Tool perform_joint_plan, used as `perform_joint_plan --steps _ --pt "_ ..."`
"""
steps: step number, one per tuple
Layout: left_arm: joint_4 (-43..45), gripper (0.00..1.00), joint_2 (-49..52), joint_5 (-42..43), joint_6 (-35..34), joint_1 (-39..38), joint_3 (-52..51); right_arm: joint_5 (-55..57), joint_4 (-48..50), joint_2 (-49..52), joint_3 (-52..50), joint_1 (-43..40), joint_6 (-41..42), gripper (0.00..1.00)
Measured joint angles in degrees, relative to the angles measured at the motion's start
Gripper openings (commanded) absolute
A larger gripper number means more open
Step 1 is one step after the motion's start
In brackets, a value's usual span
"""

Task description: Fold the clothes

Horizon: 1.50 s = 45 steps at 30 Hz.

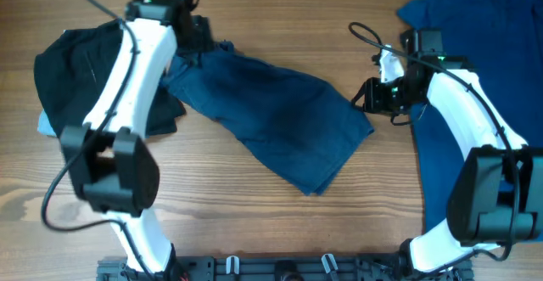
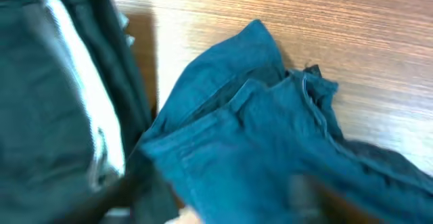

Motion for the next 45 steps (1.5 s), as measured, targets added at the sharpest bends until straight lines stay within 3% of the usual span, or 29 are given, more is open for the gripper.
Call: perform_joint_plan --steps 2,3,4,7,11,13,15,16,22,25,27,28,34,38,40,42,45 --pt "-2.60 0.80 -0.83 1.51 0.13 0.48 0.50 -0.74 -0.28 0.00 -0.35 1.55 0.42 0.13" --pt "-4.13 0.84 -0.96 2.56 0.20 0.81 0.52 -0.81 1.01 0.00 -1.29 3.41 1.40 0.12" --pt "-4.59 0.83 -0.76 4.17 0.00 1.18 0.35 -0.70 2.78 0.00 -2.69 5.86 2.43 0.09" --pt "-4.50 0.61 -0.66 7.30 0.07 1.97 -0.94 4.39 7.10 0.68 -6.16 10.21 7.39 0.08" --pt "-5.18 0.59 -0.55 10.88 2.05 2.45 -3.56 14.82 7.21 5.62 -8.04 8.09 14.19 0.07" --pt "-5.25 0.63 -0.46 11.58 2.29 2.47 -3.80 16.52 7.48 5.97 -7.89 5.84 15.98 0.07" --pt "-5.33 0.93 -0.46 12.04 2.51 2.49 -3.82 19.65 9.38 5.97 -7.30 2.71 17.22 0.06" --pt "-5.33 1.00 -0.46 12.13 2.71 2.49 -3.82 21.14 10.38 6.05 -6.84 1.01 17.44 0.06" --pt "-5.33 1.00 -0.46 12.33 2.89 2.49 -3.82 23.76 10.40 7.58 0.02 -8.81 14.62 0.06" --pt "-4.13 1.00 -0.46 12.48 2.93 2.60 -4.00 16.96 5.20 7.06 5.27 -8.48 10.14 0.16" --pt "-1.97 1.00 -0.39 13.75 4.13 2.86 -4.50 9.55 2.38 3.89 6.69 -8.22 7.39 0.31" --pt "0.26 1.00 0.44 16.79 4.92 3.45 -5.22 5.88 1.03 1.18 6.91 -8.11 6.43 0.34" --pt "5.70 1.00 10.82 26.05 10.40 5.97 -5.66 -3.04 -3.39 -8.98 7.54 -4.28 3.08 0.39" --pt "6.08 1.00 15.30 31.89 15.89 7.13 -6.34 -4.50 -3.96 -9.79 7.56 -0.96 2.23 0.39" --pt "6.16 0.95 15.76 34.23 18.78 7.13 -6.16 -4.68 -3.96 -9.79 7.56 -0.04 2.05 0.39" --pt "6.03 0.81 16.22 37.51 21.73 7.06 -5.97 -4.72 -3.91 -9.79 7.56 0.61 2.03 0.39" --pt "6.14 0.30 17.84 42.60 26.32 6.64 -5.38 -4.90 -4.02 -9.79 7.56 0.90 2.03 0.39"
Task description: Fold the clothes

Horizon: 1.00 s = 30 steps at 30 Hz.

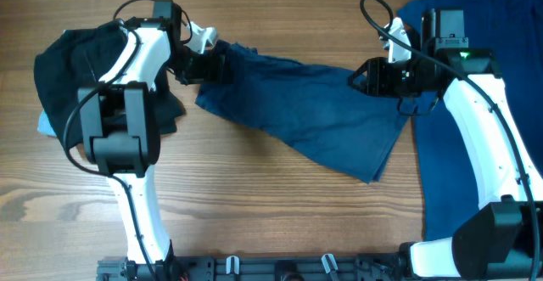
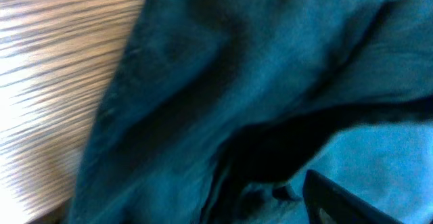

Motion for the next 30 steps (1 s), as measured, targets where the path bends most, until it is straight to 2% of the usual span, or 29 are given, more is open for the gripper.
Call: perform_joint_plan --steps 2,7,10,12,13,17,22,28,29,30 --pt "-0.02 0.04 1.25 1.46 1.31 -0.61 0.02 0.02 -0.02 0.00 0.00 0.00 0.07 0.39" --pt "-2.47 0.04 2.58 3.67 2.32 -1.22 0.00 0.02 0.00 0.00 0.00 0.00 0.26 0.38" --pt "-12.94 0.04 2.25 2.91 2.25 0.04 0.98 0.02 -0.02 0.00 0.00 0.00 0.26 0.38" --pt "-20.94 0.04 1.29 -0.13 1.62 1.27 4.59 0.04 0.02 0.00 0.00 0.00 0.26 0.39" --pt "-26.14 0.04 -0.48 -3.19 1.31 2.21 9.88 0.02 0.02 0.00 0.00 0.00 0.26 0.39" --pt "-32.89 0.04 -9.42 -10.34 0.28 2.29 25.64 0.04 1.11 0.00 0.00 0.00 0.26 0.39" --pt "-33.75 0.04 -16.41 -13.31 -2.05 -4.81 30.49 0.04 1.77 0.00 0.00 0.00 1.16 0.40" --pt "-31.78 0.05 -9.01 -20.20 -4.28 -20.00 28.39 0.02 2.49 0.00 0.00 0.00 1.57 0.40" --pt "-31.04 0.06 -7.21 -20.87 -4.61 -21.97 28.33 0.02 2.49 0.00 0.00 0.00 1.57 0.40" --pt "-30.21 0.17 -5.40 -21.49 -4.87 -23.74 28.17 0.02 2.49 0.00 0.00 0.00 1.57 0.40"
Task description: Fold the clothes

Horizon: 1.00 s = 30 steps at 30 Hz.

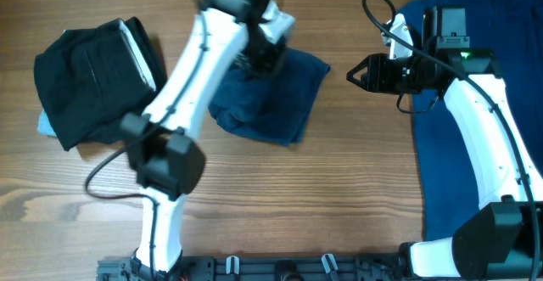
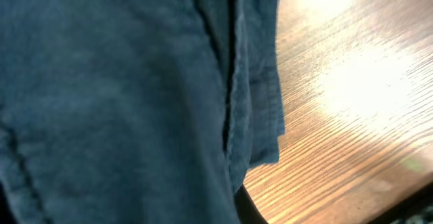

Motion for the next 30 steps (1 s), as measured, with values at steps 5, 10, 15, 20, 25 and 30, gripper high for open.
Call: perform_joint_plan --steps 5,10,15,20,25,30 --pt "5.92 0.54 6.56 -1.27 -4.09 -6.01 -0.13 0.00 -0.07 0.00 0.00 0.00 0.00 0.41" --pt "5.51 0.66 7.43 -2.03 -6.69 -8.61 0.22 0.04 -0.15 0.00 0.00 0.00 0.20 0.46" --pt "-0.07 0.37 1.64 -5.60 -7.63 -6.73 4.90 0.04 -0.07 0.00 0.00 0.00 0.20 0.44" --pt "-1.46 0.04 -8.11 -8.00 -7.87 0.46 7.43 0.00 5.20 0.00 -0.04 3.13 0.57 0.30" --pt "-0.31 0.04 -3.80 -4.55 -7.89 7.48 0.63 -2.38 20.98 1.84 -1.01 13.14 1.75 0.25" --pt "4.48 0.04 2.86 2.40 -6.56 9.07 -14.27 -1.62 33.33 10.01 -1.14 20.15 7.82 0.30"
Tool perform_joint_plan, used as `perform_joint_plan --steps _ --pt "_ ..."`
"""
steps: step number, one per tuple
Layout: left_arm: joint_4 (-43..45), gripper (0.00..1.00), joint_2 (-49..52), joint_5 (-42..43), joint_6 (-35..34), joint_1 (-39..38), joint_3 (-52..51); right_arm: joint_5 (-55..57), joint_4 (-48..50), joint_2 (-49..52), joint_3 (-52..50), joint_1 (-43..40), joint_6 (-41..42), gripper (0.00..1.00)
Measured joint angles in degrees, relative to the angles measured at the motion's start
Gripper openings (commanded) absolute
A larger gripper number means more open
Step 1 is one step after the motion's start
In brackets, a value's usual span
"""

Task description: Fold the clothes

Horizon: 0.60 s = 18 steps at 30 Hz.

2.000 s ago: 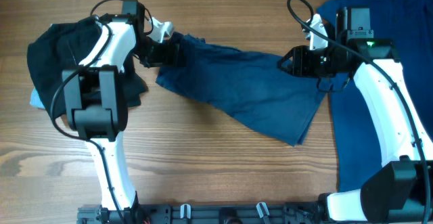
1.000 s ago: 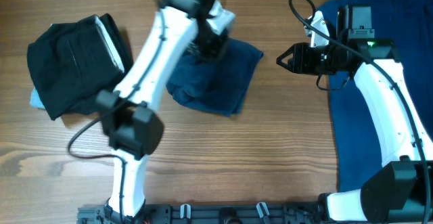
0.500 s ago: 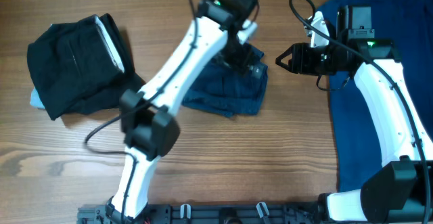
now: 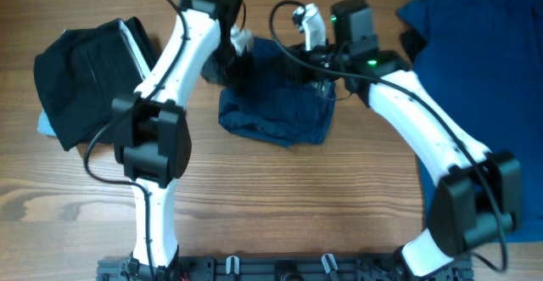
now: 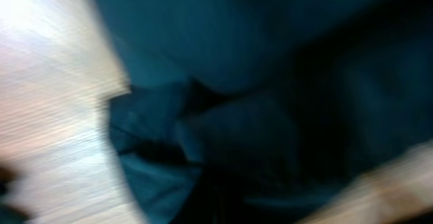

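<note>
A dark blue garment (image 4: 276, 111) lies bunched in a rough rectangle at the upper middle of the table. My left gripper (image 4: 239, 60) is at its upper left corner and my right gripper (image 4: 319, 69) at its upper right corner, both down on the cloth. Dark cloth and shadow hide the fingers of both. The left wrist view is blurred: blue cloth (image 5: 270, 82) fills it, with bare wood (image 5: 47, 102) at the left.
A pile of black clothes (image 4: 81, 73) lies at the left. A larger blue shirt (image 4: 484, 77) is spread along the right edge. The wooden table (image 4: 254, 205) shows bare in front of the garment.
My right gripper has moved left from beside the garment onto its upper right corner. My left gripper has shifted left to the upper left corner. The garment sits slightly lower and more bunched.
The blue garment first lay spread diagonally, my left gripper at its left end and my right beside its right end. Then both held it stretched between them. Then it lay doubled over near the middle under my left gripper, my right apart. Now both grippers are on it.
</note>
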Motion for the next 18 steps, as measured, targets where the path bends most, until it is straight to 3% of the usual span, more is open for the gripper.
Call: perform_joint_plan --steps 3,7,8,9,10,12,15,18 --pt "1.03 0.04 0.74 2.54 0.42 -0.02 -7.15 5.20 -1.53 5.22 0.04 -0.07 4.76 0.24" --pt "1.33 0.04 0.72 3.82 0.42 0.24 -7.93 12.98 -11.69 13.20 -0.04 -2.05 12.09 0.22" --pt "1.44 0.11 0.72 4.24 0.42 0.50 -7.93 13.77 -14.71 15.56 -0.39 -3.48 14.69 0.21" --pt "1.44 0.39 0.72 4.42 0.42 0.76 -7.93 14.08 -17.00 15.65 0.35 -4.48 16.87 0.21" --pt "1.46 0.53 0.72 4.81 0.59 1.53 -7.93 15.23 -20.90 15.34 0.63 -5.86 17.64 0.21" --pt "1.68 0.63 0.63 5.05 0.87 2.47 -7.93 15.74 -22.27 15.30 0.70 -6.93 18.14 0.21" --pt "3.21 0.98 -0.07 5.66 0.94 5.46 -7.91 16.37 -22.75 15.17 0.70 -7.32 18.10 0.22" --pt "6.78 1.00 -0.46 10.45 1.31 8.35 -7.87 16.37 -22.73 15.12 0.70 -7.30 18.05 0.25"
